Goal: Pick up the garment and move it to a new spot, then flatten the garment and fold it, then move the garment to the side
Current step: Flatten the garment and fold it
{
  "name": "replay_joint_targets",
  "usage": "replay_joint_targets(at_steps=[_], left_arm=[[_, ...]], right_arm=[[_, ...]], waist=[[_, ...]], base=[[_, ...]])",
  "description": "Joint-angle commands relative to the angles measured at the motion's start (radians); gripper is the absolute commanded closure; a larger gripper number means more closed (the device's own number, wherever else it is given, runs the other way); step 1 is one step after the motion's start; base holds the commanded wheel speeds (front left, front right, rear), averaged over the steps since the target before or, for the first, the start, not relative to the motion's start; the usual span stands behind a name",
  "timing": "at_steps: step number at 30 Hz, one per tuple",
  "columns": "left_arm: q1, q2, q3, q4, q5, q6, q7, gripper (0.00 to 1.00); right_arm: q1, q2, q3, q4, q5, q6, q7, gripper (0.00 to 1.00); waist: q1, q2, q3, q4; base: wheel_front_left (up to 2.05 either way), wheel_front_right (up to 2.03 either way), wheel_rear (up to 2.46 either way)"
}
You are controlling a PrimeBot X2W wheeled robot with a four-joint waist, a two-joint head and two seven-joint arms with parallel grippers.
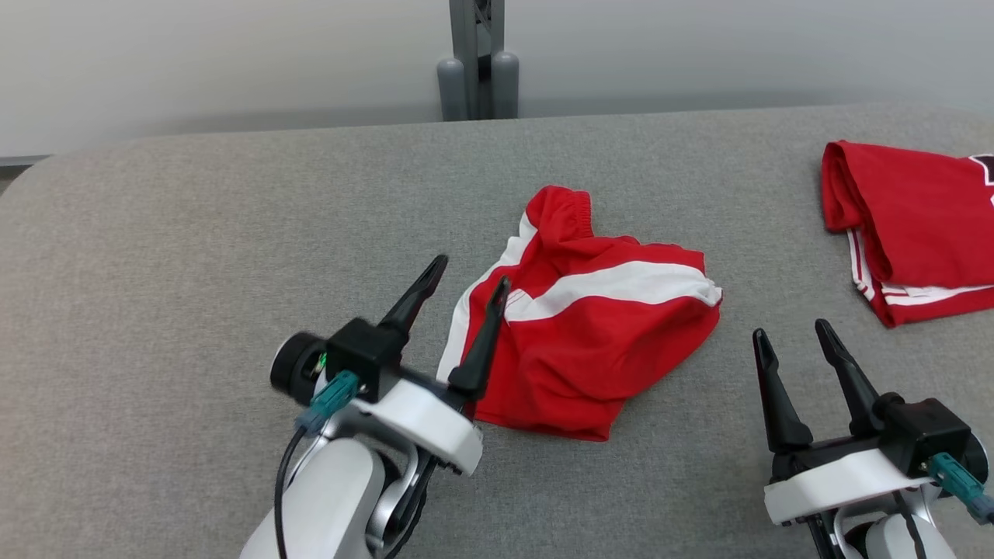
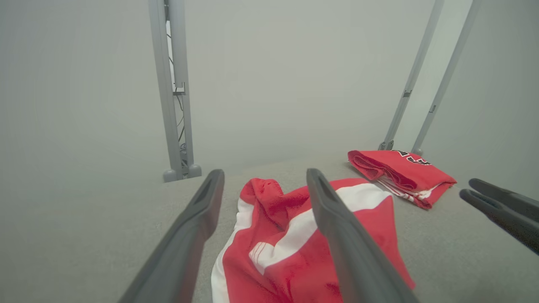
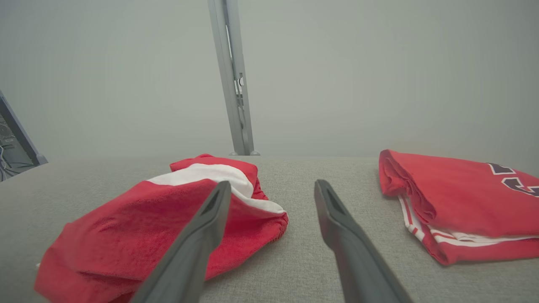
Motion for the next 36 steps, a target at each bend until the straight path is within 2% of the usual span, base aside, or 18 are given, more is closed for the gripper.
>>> replay_joint_targets(at_steps=[1, 8, 9, 15, 17, 22, 27, 28, 29, 30, 31, 36], left_arm=[[-0.05, -0.001, -0.016, 0.006, 0.02, -0.014, 0.006, 0.0], [-0.219, -0.012, -0.151, 0.056, 0.059, -0.086, 0.061, 0.0], [-0.219, -0.012, -0.151, 0.056, 0.059, -0.086, 0.061, 0.0], [-0.31, -0.016, -0.293, 0.146, 0.02, -0.125, 0.164, 0.0], [-0.339, -0.016, -0.322, 0.19, 0.01, -0.108, 0.193, 0.0], [-0.403, -0.017, -0.376, 0.322, 0.031, -0.026, 0.254, 0.0], [-0.435, -0.017, -0.419, 0.417, 0.017, 0.004, 0.237, 0.0], [-0.438, -0.017, -0.426, 0.433, 0.014, 0.008, 0.226, 0.04], [-0.442, -0.017, -0.432, 0.446, 0.01, 0.012, 0.208, 0.51], [-0.445, -0.017, -0.436, 0.458, 0.001, 0.015, 0.186, 0.9], [-0.446, -0.016, -0.441, 0.472, -0.003, 0.017, 0.169, 1.0], [-0.464, -0.017, -0.466, 0.501, -0.054, 0.019, 0.082, 1.0]], right_arm=[[-0.018, -0.005, -0.003, -0.002, 0.0, 0.0, 0.0, 0.0], [-0.05, -0.001, -0.009, 0.002, 0.004, 0.0, 0.0, 0.0], [-0.05, -0.001, -0.009, 0.002, 0.004, 0.0, 0.0, 0.0], [-0.052, 0.002, -0.016, 0.008, 0.0, 0.0, 0.0, 0.0], [-0.057, 0.002, -0.013, 0.011, 0.0, 0.0, 0.0, 0.0], [-0.061, 0.004, -0.001, 0.014, 0.003, 0.0, 0.0, 0.0], [-0.057, 0.004, -0.001, 0.015, 0.007, 0.0, 0.0, 0.0], [-0.055, 0.004, -0.002, 0.016, 0.007, 0.0, 0.0, 0.0], [-0.054, 0.004, -0.001, 0.017, 0.007, 0.0, 0.0, 0.0], [-0.052, 0.004, -0.001, 0.018, 0.007, 0.0, 0.0, 0.0], [-0.051, 0.004, -0.001, 0.018, 0.006, 0.0, 0.0, 0.0], [-0.053, 0.005, 0.004, 0.021, 0.01, 0.0, 0.0, 0.0]], waist=[[0.0, 0.0, 0.027, -0.028], [0.0, 0.0, 0.076, -0.101], [0.0, 0.0, 0.076, -0.101], [0.0, 0.0, 0.095, -0.159], [0.0, 0.0, 0.099, -0.179], [0.0, 0.0, 0.102, -0.221], [0.0, 0.0, 0.101, -0.243], [0.0, 0.0, 0.1, -0.246], [0.0, 0.0, 0.099, -0.248], [0.0, 0.0, 0.098, -0.249], [0.0, 0.0, 0.096, -0.249], [0.0, 0.0, 0.089, -0.249]], base=[[0.0, 0.0, 0.0], [0.0, 0.0, 0.0], [0.0, 0.0, 0.0], [0.0, 0.0, 0.0], [0.0, 0.0, 0.0], [0.0, 0.0, 0.0], [0.0, 0.0, 0.0], [0.0, 0.0, 0.0], [0.0, 0.0, 0.0], [0.0, 0.0, 0.0], [0.0, 0.0, 0.0], [0.0, 0.0, 0.0]])
